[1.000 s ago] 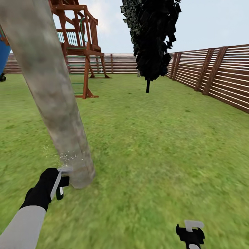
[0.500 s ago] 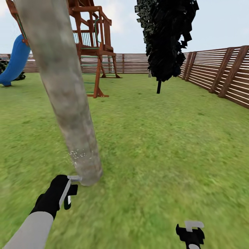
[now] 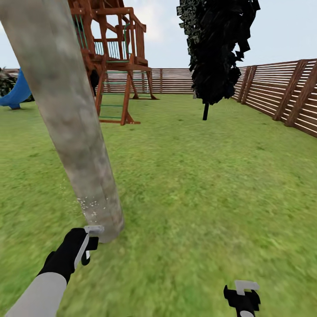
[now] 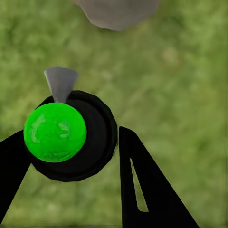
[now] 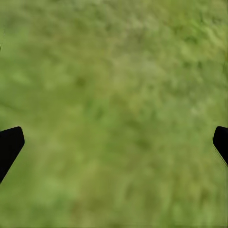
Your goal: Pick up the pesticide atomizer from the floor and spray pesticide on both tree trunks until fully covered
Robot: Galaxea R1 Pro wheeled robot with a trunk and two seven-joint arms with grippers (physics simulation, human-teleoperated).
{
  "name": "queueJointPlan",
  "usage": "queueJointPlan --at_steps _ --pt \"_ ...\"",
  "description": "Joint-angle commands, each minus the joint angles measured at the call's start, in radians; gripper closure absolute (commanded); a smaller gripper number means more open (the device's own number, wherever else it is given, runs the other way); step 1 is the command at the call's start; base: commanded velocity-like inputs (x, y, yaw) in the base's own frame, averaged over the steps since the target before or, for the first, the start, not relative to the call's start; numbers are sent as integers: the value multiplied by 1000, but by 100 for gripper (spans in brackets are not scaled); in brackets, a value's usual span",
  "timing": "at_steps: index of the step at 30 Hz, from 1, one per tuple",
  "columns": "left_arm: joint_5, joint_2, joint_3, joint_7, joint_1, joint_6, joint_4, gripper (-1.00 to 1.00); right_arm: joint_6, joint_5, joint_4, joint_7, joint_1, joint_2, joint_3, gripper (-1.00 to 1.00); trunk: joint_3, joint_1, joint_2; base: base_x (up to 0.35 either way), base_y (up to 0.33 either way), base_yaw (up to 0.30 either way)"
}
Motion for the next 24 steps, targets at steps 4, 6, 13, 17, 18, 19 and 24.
queueJointPlan --at_steps 4,6,13,17,18,19,24 --pt "-10 2 2 -7 1 6 -1 100 -3 11 1 -3 -1 0 -8 -100 -1 0 0 3 -155 276" --pt "-9 -1 -2 -7 1 5 -1 100 -3 11 2 -3 -1 0 -8 -100 -1 0 0 0 -18 277" --pt "-7 -9 -7 -8 1 5 -7 100 -2 10 0 -3 -1 0 -8 -100 -1 0 0 115 -218 67" --pt "-8 -7 -7 -8 1 11 -7 100 -2 10 0 -4 -1 -1 -8 -100 -1 0 0 146 -255 16" --pt "-8 -7 -8 -8 1 12 -7 100 -2 10 0 -4 -1 0 -8 -100 -1 0 0 146 -255 154" --pt "-8 -9 -8 -8 1 12 -7 100 -2 10 0 -4 -1 0 -8 -100 -1 0 0 146 -255 214" --pt "-7 -11 -6 -9 1 11 -7 100 -2 10 0 -4 -1 -1 -8 -100 -1 0 0 143 -256 265"
